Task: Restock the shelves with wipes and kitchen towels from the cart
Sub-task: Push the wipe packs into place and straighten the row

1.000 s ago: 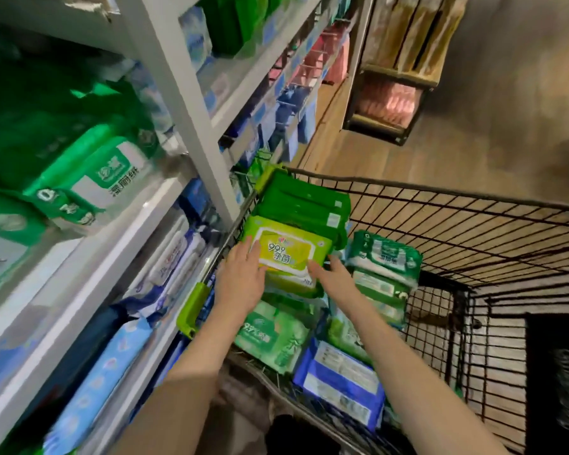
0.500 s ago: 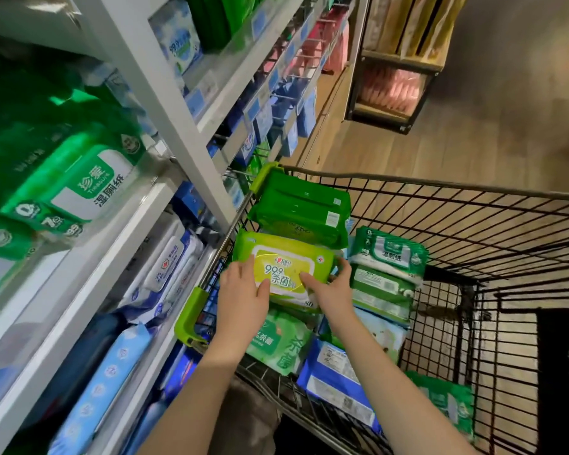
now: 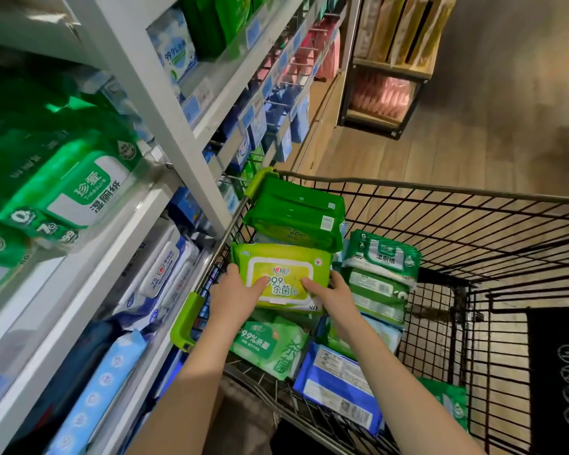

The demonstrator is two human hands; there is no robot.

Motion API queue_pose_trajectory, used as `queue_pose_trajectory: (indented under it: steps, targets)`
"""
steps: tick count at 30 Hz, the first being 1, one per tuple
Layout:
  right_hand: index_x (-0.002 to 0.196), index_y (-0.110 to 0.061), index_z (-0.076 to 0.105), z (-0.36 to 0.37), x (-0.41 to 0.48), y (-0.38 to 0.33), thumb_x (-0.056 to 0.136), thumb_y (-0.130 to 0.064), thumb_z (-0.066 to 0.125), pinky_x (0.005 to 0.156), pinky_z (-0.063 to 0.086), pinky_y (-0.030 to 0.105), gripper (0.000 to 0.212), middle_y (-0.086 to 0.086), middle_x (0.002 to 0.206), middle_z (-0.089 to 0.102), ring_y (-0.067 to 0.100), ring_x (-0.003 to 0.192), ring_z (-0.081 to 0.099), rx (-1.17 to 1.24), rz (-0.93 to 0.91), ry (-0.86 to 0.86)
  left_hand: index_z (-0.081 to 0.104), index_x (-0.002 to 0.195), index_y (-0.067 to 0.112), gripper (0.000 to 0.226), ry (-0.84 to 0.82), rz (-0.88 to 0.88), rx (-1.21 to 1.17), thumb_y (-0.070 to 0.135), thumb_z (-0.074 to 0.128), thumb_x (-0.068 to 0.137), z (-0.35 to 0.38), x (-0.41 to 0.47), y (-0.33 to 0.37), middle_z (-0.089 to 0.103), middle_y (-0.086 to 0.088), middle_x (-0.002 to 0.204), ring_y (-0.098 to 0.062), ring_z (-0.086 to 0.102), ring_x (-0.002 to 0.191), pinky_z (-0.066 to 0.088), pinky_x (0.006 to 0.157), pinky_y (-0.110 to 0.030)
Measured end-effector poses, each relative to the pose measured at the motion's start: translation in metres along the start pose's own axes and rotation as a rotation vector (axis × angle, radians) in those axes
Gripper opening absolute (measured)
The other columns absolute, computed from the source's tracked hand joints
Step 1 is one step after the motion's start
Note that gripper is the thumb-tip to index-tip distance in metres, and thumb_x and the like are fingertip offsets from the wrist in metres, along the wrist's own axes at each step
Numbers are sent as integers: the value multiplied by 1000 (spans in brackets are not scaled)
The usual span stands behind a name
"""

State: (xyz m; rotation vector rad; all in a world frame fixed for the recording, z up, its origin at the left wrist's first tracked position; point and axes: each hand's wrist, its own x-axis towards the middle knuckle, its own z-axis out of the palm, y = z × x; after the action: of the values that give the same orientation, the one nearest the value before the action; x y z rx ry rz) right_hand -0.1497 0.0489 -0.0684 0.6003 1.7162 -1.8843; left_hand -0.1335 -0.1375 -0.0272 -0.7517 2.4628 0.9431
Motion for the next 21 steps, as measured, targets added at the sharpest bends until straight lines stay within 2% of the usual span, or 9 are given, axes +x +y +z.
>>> queue_pose_trajectory:
  steps: [2, 4, 6, 7, 10, 12, 14, 17, 21]
  targets:
    - [121, -19, 46, -8, -4, -4, 80, -15, 76, 74, 55, 28, 50, 4, 116, 63, 14, 91, 66, -18, -29, -11, 45, 99, 17, 64, 4, -10, -51, 72, 52, 68, 4, -9, -5, 59, -10, 107, -35, 52, 105, 46, 87, -49]
    - [116, -23, 44, -17, -10, -10, 78, -13, 78, 67, 52, 21, 52, -2, 107, 62, 9, 86, 63, -57, -45, -30, 45, 90, 20, 51, 13, -4, -28, 67, 57, 74, 11, -24, -10, 57, -6, 105, -29, 45, 113, 42, 93, -50]
    - [114, -23, 43, -29, -16, -15, 74, -14, 80, 63, 50, 18, 55, -7, 102, 61, 6, 84, 62, -104, -39, -61, 47, 85, 23, 39, 17, 31, -35, 59, 62, 79, 20, -40, -17, 55, -1, 99, -23, 46, 109, 41, 93, -49]
    - [116, -20, 46, -36, -19, -17, 71, -18, 82, 65, 52, 19, 58, -7, 103, 63, 8, 85, 64, -142, -23, -90, 50, 86, 24, 38, 1, 50, -96, 58, 64, 78, 24, -49, -19, 56, 1, 96, -21, 51, 103, 45, 89, -48]
    - [119, -16, 53, -55, -31, -21, 55, -35, 85, 85, 53, 31, 74, -1, 110, 68, 15, 95, 67, -264, 33, -168, 51, 92, 21, 38, -8, 80, -203, 49, 71, 76, 30, -66, -18, 60, -1, 90, -19, 59, 85, 51, 76, -46]
    - [115, -19, 53, -67, -40, -16, 50, -34, 85, 89, 50, 33, 74, -2, 110, 68, 16, 98, 66, -273, 57, -185, 47, 89, 16, 39, 7, 98, -195, 43, 73, 77, 30, -72, -11, 56, -2, 84, -18, 56, 75, 50, 68, -40]
    - [118, -17, 51, -75, -47, -5, 43, -32, 93, 92, 50, 39, 88, 2, 110, 69, 20, 99, 67, -211, 80, -160, 43, 87, 13, 43, 39, 136, -141, 42, 74, 77, 26, -78, -1, 52, -3, 80, -18, 52, 71, 43, 60, -36]
    - [131, -12, 46, -79, -57, 11, 27, -42, 97, 97, 49, 49, 120, 7, 114, 70, 27, 101, 68, -69, 67, -87, 45, 96, 12, 46, 54, 198, -127, 44, 73, 78, 19, -82, 11, 55, 0, 86, -19, 57, 79, 48, 66, -37]
    - [128, -12, 49, -85, -68, 13, 23, -47, 95, 77, 58, 38, 120, 8, 109, 72, 29, 95, 70, 49, 15, -20, 43, 117, 14, 59, -61, 249, -150, 49, 70, 79, 18, -73, 20, 53, 1, 105, -19, 55, 97, 49, 80, -36]
